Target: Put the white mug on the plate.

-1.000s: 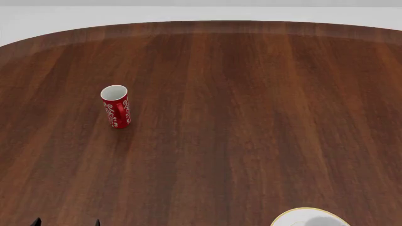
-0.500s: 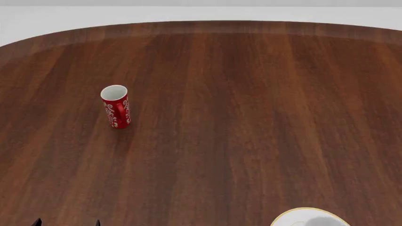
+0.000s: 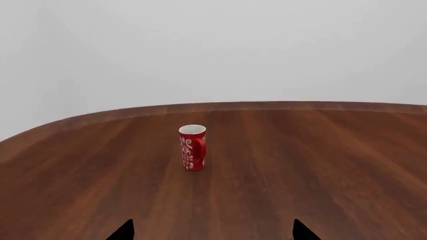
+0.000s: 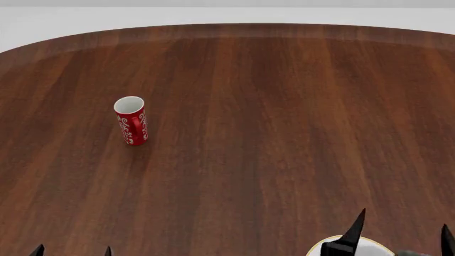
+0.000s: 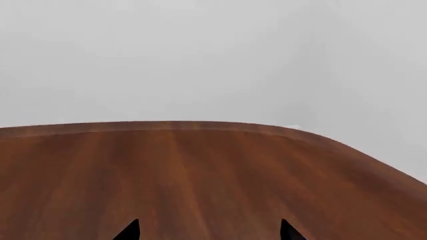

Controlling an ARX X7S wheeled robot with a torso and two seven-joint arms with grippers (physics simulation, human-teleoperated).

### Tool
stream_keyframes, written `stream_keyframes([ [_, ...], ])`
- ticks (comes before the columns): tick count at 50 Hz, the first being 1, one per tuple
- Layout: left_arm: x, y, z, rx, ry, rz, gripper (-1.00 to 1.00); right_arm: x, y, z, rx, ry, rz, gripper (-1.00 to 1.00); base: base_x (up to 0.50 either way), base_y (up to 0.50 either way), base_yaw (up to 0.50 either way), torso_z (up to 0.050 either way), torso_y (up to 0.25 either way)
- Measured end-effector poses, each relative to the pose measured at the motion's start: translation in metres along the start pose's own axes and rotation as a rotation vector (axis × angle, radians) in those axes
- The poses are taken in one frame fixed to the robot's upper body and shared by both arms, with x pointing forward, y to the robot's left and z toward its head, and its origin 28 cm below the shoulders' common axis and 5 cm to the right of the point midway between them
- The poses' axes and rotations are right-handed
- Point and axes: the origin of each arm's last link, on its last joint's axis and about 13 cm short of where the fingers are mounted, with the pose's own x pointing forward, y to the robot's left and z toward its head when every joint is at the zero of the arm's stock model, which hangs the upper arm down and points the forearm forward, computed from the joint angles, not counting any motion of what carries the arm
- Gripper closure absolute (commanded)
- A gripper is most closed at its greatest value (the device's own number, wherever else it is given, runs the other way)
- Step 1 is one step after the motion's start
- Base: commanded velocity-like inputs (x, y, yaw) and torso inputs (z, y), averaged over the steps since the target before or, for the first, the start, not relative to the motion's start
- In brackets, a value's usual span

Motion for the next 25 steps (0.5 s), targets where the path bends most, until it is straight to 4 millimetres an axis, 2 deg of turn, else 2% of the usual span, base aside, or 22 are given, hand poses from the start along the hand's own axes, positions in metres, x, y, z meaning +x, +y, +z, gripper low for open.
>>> stream_keyframes([
  [25, 0.001, 0.001, 0.005, 0.006, -0.013, 0.009, -1.0, 0.002, -0.01, 0.067, -0.059, -0.212, 0.016, -1.0, 0.0, 0.0, 0.0, 0.0, 0.0],
])
